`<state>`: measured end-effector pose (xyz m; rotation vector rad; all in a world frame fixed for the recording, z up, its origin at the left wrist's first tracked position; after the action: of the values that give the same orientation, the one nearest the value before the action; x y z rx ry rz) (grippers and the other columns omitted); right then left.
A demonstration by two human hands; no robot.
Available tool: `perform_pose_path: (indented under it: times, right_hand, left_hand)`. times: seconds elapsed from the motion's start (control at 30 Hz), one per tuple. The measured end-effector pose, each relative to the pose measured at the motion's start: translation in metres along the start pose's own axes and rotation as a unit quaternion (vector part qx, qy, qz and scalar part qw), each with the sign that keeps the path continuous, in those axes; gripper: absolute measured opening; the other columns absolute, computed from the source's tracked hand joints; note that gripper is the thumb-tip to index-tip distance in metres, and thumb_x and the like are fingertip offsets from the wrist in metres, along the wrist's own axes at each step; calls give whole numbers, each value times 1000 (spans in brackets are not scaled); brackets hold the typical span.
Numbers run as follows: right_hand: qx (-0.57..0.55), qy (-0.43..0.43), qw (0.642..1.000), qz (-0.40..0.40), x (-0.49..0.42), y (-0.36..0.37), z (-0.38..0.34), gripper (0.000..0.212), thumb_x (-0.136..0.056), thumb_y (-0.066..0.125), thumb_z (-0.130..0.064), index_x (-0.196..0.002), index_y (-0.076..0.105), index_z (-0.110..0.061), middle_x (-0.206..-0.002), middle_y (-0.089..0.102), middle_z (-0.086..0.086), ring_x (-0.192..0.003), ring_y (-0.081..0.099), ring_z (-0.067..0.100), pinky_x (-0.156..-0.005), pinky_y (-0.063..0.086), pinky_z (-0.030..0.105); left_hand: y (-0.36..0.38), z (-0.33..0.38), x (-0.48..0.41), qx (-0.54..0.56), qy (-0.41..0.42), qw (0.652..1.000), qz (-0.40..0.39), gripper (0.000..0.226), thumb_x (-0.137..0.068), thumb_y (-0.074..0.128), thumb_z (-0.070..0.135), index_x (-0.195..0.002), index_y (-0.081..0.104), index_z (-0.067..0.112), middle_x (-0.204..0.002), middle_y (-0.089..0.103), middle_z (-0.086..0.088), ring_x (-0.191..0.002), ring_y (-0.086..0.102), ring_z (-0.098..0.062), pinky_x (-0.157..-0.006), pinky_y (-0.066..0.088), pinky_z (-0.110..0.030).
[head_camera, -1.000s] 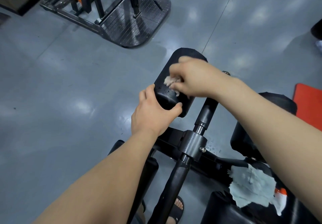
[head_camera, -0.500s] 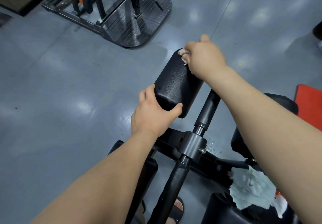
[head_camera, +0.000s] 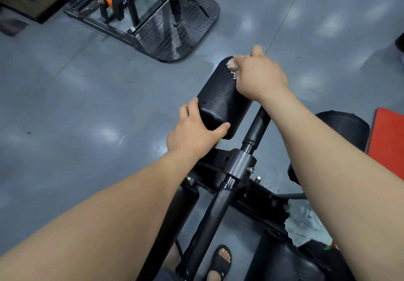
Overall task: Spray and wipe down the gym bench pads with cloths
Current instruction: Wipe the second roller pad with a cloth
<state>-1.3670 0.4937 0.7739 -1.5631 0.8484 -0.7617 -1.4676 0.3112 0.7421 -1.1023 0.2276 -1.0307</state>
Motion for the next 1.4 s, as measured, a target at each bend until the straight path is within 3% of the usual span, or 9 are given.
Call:
perform_pose_path:
  times: [0.2,0.37,0.5,0.67,0.9,1.0,1.13,1.23,1.4]
  right_hand:
    - [-13,17,1000,-3,1,-4,0,32,-93,48,-25,-123,59,-21,-121,45,13,-82,51,37,-72,41,40]
    - [-18,13,1000,-6,0,-3,0,34,-94,47,-26,-126,58,-23,-122,44,13,-87,56,39,-73,42,41]
    - [-23,-19,1000,-10,3,-3,-3,34,-94,46,-23,-124,59,-32,-119,44,9,-88,56,37,-75,46,42]
    - [-44,-125,991,-20,21,-1,-16,36,-98,49,-27,-128,62,-40,-113,44,5,-91,60,35,-73,52,42]
    - [-57,-320,945,-45,47,6,-42,33,-96,64,-23,-127,69,-32,-100,43,6,-65,48,25,-57,50,40]
    - [-62,-315,946,-35,29,1,-31,30,-99,63,-26,-127,70,-34,-99,44,3,-74,51,26,-64,47,37]
    - [-42,-223,974,-21,6,-5,-19,33,-100,57,-22,-127,70,-34,-111,49,12,-87,58,35,-74,46,36]
    - [-55,-276,959,-20,23,-1,-34,36,-91,63,-9,-119,75,-27,-103,48,13,-81,57,35,-71,47,36]
    - [-80,-324,940,-69,38,1,-42,34,-96,64,-14,-124,73,-32,-100,46,8,-86,65,36,-75,56,45]
  left_hand:
    - [0,-8,7,-54,7,999,-3,108,-77,53,87,-159,5,36,-160,24,12,-130,53,-22,-82,45,-38]
    - [5,-12,1,55,-55,997,-19,112,-68,55,93,-155,9,41,-154,41,11,-132,52,-22,-97,46,-44]
    - [7,-14,-4,49,-80,995,-16,123,-63,54,95,-160,8,35,-153,45,9,-135,50,-22,-103,45,-46]
    - [7,-12,-3,38,-60,997,18,106,-64,59,91,-147,30,33,-137,53,11,-116,60,-20,-84,45,-39]
    - [5,-11,-3,31,-54,998,28,95,-62,61,90,-133,37,32,-127,55,11,-108,62,-21,-83,51,-43]
    - [6,-10,-3,30,-51,998,28,100,-64,63,88,-140,32,32,-133,53,10,-112,60,-21,-86,50,-42]
    - [6,-11,-3,38,-53,997,28,100,-64,65,88,-140,30,33,-127,58,11,-111,60,-19,-83,45,-38]
    - [6,-10,-2,35,-56,998,24,99,-64,64,88,-138,29,33,-119,60,13,-99,58,-17,-78,41,-35]
    - [5,-9,-1,37,-60,997,15,92,-66,65,86,-132,30,32,-110,57,14,-89,51,-16,-74,37,-34]
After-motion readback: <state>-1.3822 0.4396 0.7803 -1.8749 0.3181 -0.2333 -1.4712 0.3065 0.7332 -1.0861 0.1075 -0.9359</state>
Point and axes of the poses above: each hand's wrist, its own x-axis away from the middle knuckle, its own y-axis out of the palm, z = x × y, the point moved 4 cm from there along -x, towards the middle knuckle
